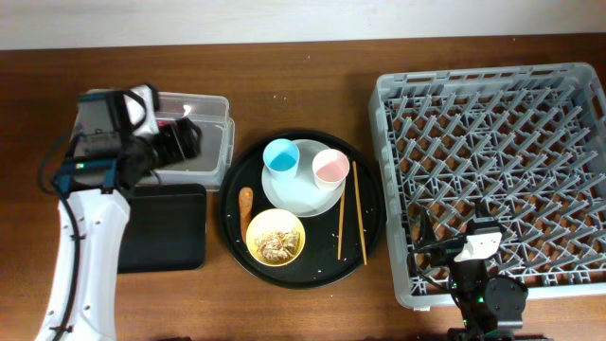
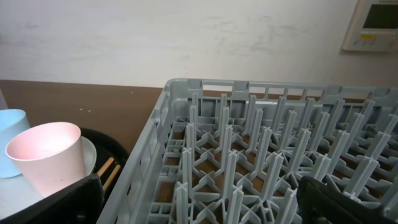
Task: Sort waste into correct bins and load items into the dishwasher rack
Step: 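Move the red wrapper into the clear bin and release it, then grasp the orange carrot-shaped item with left gripper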
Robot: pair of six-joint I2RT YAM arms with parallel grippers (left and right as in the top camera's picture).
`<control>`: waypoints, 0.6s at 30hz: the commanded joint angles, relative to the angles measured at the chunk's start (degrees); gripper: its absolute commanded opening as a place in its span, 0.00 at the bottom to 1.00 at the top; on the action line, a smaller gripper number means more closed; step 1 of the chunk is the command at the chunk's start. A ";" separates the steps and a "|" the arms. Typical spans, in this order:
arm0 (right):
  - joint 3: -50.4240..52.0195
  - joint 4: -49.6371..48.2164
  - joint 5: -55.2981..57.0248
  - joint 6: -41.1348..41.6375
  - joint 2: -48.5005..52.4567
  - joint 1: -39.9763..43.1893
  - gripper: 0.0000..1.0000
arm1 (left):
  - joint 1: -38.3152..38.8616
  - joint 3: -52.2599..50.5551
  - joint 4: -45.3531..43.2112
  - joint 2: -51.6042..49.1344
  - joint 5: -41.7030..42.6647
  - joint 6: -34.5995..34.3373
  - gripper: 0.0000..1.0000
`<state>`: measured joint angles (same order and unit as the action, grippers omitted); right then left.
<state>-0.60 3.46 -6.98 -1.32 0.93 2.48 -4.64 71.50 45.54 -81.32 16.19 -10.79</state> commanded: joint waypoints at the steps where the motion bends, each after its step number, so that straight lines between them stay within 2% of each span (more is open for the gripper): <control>1: 0.28 0.24 -0.33 0.24 -0.39 0.22 0.98 | 5.99 -0.46 3.76 -0.31 1.84 -0.79 0.79; 2: 0.28 0.26 -0.33 0.24 -0.39 0.22 0.98 | 8.98 -0.50 4.63 -0.31 0.66 -1.27 0.79; 5: 0.28 0.24 -0.31 0.24 -0.39 0.22 0.98 | 17.11 -1.11 7.26 -0.31 -10.40 -3.19 0.75; 9: 0.28 0.24 -0.33 0.24 -0.39 0.22 0.98 | 25.20 -5.73 5.20 -0.31 -17.16 -6.58 0.56; 11: 0.28 0.24 -0.31 0.24 -0.39 0.22 0.98 | 26.62 -9.40 2.19 -0.31 -17.62 -6.84 0.52; 18: 0.28 0.24 -0.33 0.24 -0.39 0.22 0.98 | 26.62 -22.38 -10.84 -0.35 -21.20 -9.55 0.51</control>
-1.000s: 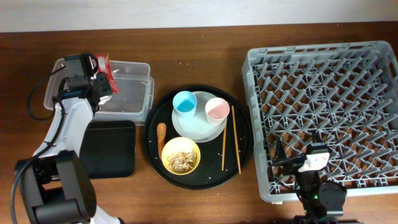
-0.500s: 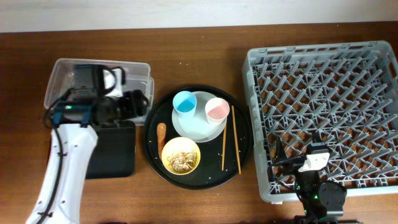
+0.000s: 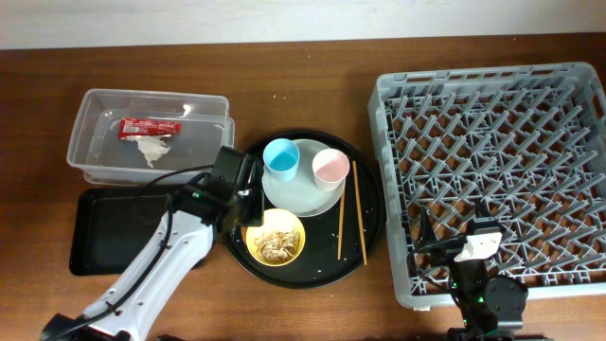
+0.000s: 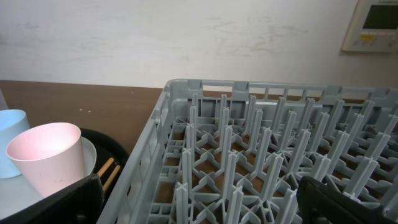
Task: Sort waste into correct bins and load items into the dishwasher rack
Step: 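Grasp the orange carrot-shaped item with left gripper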
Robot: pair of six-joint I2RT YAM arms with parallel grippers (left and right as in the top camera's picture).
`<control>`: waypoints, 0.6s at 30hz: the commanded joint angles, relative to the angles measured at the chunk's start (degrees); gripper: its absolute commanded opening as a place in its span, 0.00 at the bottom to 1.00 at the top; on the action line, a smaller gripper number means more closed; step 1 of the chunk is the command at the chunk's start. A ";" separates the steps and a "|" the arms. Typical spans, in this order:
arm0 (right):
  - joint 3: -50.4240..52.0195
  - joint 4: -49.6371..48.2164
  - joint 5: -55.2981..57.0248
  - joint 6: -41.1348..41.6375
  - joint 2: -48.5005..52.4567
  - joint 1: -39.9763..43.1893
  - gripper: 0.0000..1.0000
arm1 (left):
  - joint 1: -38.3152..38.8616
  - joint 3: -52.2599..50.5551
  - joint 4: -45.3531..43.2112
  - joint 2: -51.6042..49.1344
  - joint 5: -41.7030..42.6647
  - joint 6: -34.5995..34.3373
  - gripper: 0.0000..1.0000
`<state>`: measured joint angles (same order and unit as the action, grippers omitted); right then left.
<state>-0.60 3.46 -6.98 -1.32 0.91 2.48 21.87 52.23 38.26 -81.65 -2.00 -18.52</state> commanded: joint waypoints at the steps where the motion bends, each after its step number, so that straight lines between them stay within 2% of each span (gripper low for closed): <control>1: 0.28 0.24 -0.33 0.24 -0.37 0.22 0.98 | 0.11 -4.22 -5.07 -0.02 -3.02 -1.84 0.50; 6: 0.28 0.24 -0.33 0.24 -0.37 0.22 0.98 | 0.11 -8.66 -11.54 -0.55 -3.48 -1.79 0.49; 13: 0.28 0.24 -0.33 0.24 -0.37 0.22 0.98 | 0.11 -10.38 -17.75 -7.72 -3.43 -1.81 0.49; 18: 0.28 0.24 -0.33 0.24 -0.37 0.22 0.98 | 0.11 -10.47 -18.03 -7.98 -3.45 -1.81 0.41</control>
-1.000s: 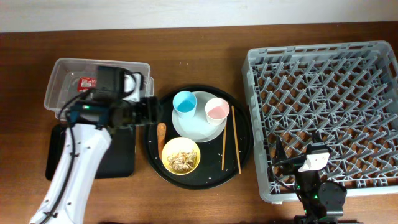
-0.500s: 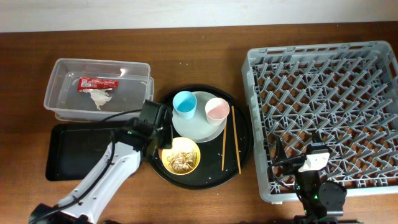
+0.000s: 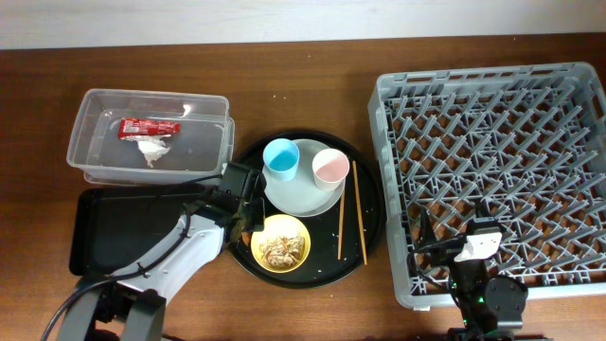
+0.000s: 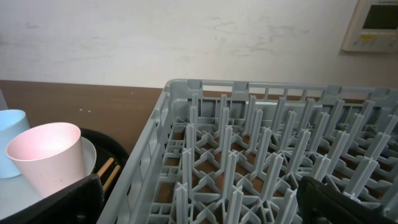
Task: Sort waste into correct bins and load items into the dishwasher rack
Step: 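Grasp the orange carrot-shaped item with left gripper, then place the orange item onto the black rectangular tray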
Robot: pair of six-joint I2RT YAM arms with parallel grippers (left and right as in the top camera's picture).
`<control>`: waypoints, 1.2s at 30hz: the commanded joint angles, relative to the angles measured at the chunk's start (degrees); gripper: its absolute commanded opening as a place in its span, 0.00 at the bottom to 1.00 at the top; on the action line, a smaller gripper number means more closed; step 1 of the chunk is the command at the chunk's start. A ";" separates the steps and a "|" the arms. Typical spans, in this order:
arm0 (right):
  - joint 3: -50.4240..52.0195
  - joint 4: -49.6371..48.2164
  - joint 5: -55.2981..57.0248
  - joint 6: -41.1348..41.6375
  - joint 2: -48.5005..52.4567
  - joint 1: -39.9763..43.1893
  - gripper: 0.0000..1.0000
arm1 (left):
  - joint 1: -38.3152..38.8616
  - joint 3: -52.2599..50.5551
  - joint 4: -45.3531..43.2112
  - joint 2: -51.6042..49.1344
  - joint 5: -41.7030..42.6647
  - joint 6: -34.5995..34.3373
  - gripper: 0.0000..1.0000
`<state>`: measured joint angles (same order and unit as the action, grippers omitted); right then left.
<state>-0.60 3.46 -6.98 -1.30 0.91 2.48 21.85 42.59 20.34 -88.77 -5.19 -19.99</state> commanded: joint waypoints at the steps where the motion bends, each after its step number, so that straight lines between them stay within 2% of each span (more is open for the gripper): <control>1: 0.28 0.24 -0.33 0.22 -0.37 0.22 0.98 | 0.13 -0.83 -0.28 -1.25 -0.26 -0.35 0.37; 2: 0.28 0.24 -0.33 0.22 -0.37 0.22 0.98 | 0.13 -0.83 -0.57 -1.70 -0.22 -0.37 0.34; 4: 0.28 0.24 -0.31 0.22 -0.37 0.22 0.98 | 0.13 -0.83 -0.59 -1.86 -0.20 -0.37 0.18; 6: 0.28 0.24 -0.33 0.22 -0.37 0.22 0.98 | 0.13 -0.81 -0.61 -1.86 -0.22 -0.37 0.09; 10: 0.28 0.24 -0.33 0.22 -0.37 0.22 0.98 | 0.11 0.79 1.22 1.75 -1.09 0.11 0.08; 15: 0.28 0.24 -0.33 0.22 -0.37 0.22 0.98 | -0.09 8.22 13.64 13.68 -1.64 0.09 0.06; 17: 0.28 0.24 -0.33 0.22 -0.37 0.22 0.98 | -2.40 10.86 21.03 17.05 -3.65 0.09 0.00; 20: 0.28 0.24 -0.33 0.22 -0.37 0.22 0.98 | -9.49 11.06 30.49 18.23 -6.91 0.09 0.00; 22: 0.28 0.24 -0.33 0.22 -0.37 0.22 0.98 | -14.05 10.95 33.68 18.23 -9.25 -0.42 0.00; 25: 0.28 0.24 -0.33 0.22 -0.37 0.22 0.98 | -21.59 8.41 31.58 18.23 -12.37 -7.21 0.00; 29: 0.28 0.24 -0.33 0.22 -0.11 0.22 0.98 | -28.44 0.48 21.40 18.12 -12.44 -7.87 0.00; 31: 0.28 0.24 -0.33 0.22 -0.11 0.22 0.98 | -30.73 -1.60 19.10 18.12 -12.00 -7.87 0.00; 32: 0.28 0.24 -0.31 0.22 -0.11 0.22 0.98 | -30.82 -1.66 19.08 18.12 -11.98 -7.87 0.06; 33: 0.28 0.26 -0.33 0.22 -0.11 0.22 0.98 | -30.80 -1.66 19.08 18.12 -11.96 -7.87 0.19; 34: 0.28 0.24 -0.33 0.22 -0.09 0.22 0.98 | -30.82 -1.66 19.10 18.12 -11.98 -7.85 0.26; 35: 0.28 0.24 -0.33 0.22 -0.07 0.22 0.98 | -30.82 -1.66 19.08 18.12 -11.98 -7.85 0.48; 36: 0.28 0.24 -0.33 0.22 -0.07 0.22 0.98 | -30.80 -1.60 19.08 18.14 -12.00 -7.82 0.53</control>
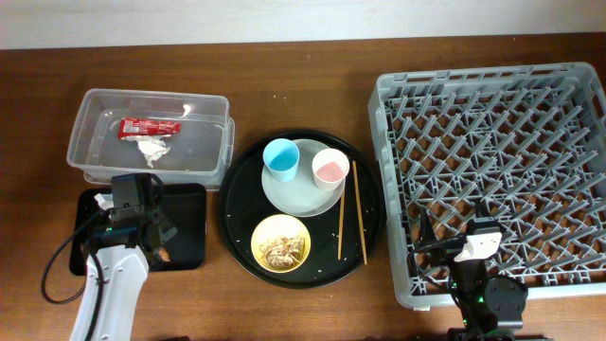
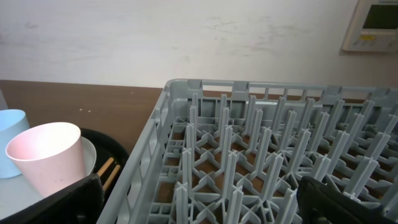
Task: Sort waste into correct bins and load items into the dishwasher rack
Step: 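Place the orange item onto the black rectangular tray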
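Note:
On the round black tray (image 1: 234, 220) stand a yellow bowl of food scraps (image 1: 281, 242), a pale plate (image 1: 301, 197) with a blue cup (image 1: 281, 156) and a pink cup (image 1: 329, 169), and chopsticks (image 1: 358, 213). My left gripper (image 1: 157, 242) hangs over the black rectangular tray (image 1: 192, 227). A brown bit of the wooden spoon (image 1: 165, 254) shows at its tip, and it looks shut on it. Over the near left corner of the grey dishwasher rack (image 1: 492, 85), my right gripper (image 2: 199, 202) is open and holds nothing.
A clear plastic bin (image 1: 95, 163) at the back left holds a red wrapper (image 1: 149, 126) and crumpled paper (image 1: 150, 150). The pink cup (image 2: 46, 158) and chopstick ends (image 2: 107, 169) show left of the rack wall in the right wrist view.
My left gripper was at the wooden spoon on the round tray's left side. It is now left of that, over the black rectangular tray, and the spoon is gone from the round tray.
My left gripper was over the clear bin at the back left. Then it was at the round tray's left side by the wooden spoon, and later down on the spoon. Now it is over the black rectangular tray with the spoon. The right arm has stayed still.

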Robot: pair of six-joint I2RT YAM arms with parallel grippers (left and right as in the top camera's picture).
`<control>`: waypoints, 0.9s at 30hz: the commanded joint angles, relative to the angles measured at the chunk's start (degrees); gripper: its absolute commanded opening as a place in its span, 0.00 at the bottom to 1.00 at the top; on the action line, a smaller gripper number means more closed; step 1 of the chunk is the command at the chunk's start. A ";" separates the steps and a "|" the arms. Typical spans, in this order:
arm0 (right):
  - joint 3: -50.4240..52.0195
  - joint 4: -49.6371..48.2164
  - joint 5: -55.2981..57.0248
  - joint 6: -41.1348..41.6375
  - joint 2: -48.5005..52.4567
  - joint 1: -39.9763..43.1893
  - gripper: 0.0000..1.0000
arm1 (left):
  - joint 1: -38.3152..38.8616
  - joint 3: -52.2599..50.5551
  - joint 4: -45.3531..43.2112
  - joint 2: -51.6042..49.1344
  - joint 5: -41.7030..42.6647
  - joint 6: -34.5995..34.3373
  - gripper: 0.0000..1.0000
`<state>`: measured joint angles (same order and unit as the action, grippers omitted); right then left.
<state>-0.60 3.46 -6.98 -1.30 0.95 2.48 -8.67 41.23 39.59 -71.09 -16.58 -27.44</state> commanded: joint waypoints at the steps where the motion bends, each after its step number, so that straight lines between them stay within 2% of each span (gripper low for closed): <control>1: 0.28 0.24 -0.33 0.22 -0.11 0.22 0.98 | -0.28 -0.20 -0.15 0.46 -0.61 -0.35 0.56; 4: 0.28 0.24 -0.33 0.22 -0.11 0.22 0.98 | -0.20 0.00 -1.09 0.46 -0.92 -0.28 0.57; 5: 0.28 0.24 -0.33 0.22 -0.11 0.22 0.98 | 0.09 0.63 -1.22 0.50 3.56 1.46 0.45; 7: 0.28 0.24 -0.31 0.22 -0.11 0.22 0.98 | 0.42 1.09 -1.68 0.61 14.84 5.35 0.36; 8: 0.28 0.24 -0.33 0.22 -0.11 0.22 0.98 | 0.68 1.07 -1.57 0.61 19.17 6.82 0.24; 9: 0.28 0.24 -0.31 0.22 -0.11 0.22 0.98 | 1.49 1.03 -1.40 0.61 21.42 7.82 0.08; 10: 0.28 0.24 -0.31 0.22 -0.11 0.22 0.98 | 2.82 0.85 -1.42 0.61 21.31 7.85 0.00; 12: 0.28 0.24 -0.33 0.22 -0.11 0.22 0.98 | 5.25 0.11 -1.68 0.55 21.29 7.82 0.00; 15: 0.28 0.24 -0.33 0.22 -0.11 0.22 0.98 | 7.93 -2.08 -4.28 0.33 16.28 7.80 0.01; 20: 0.28 0.24 -0.33 0.22 -0.11 0.22 0.98 | 9.66 -5.90 -7.61 0.28 16.92 7.78 0.00; 27: 0.28 0.24 -0.33 0.22 -0.11 0.22 0.98 | 13.68 -6.71 -7.67 0.28 19.37 7.80 0.01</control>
<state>-0.60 3.46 -6.98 -1.32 0.95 2.48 3.64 35.35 31.94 -71.09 1.54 -20.53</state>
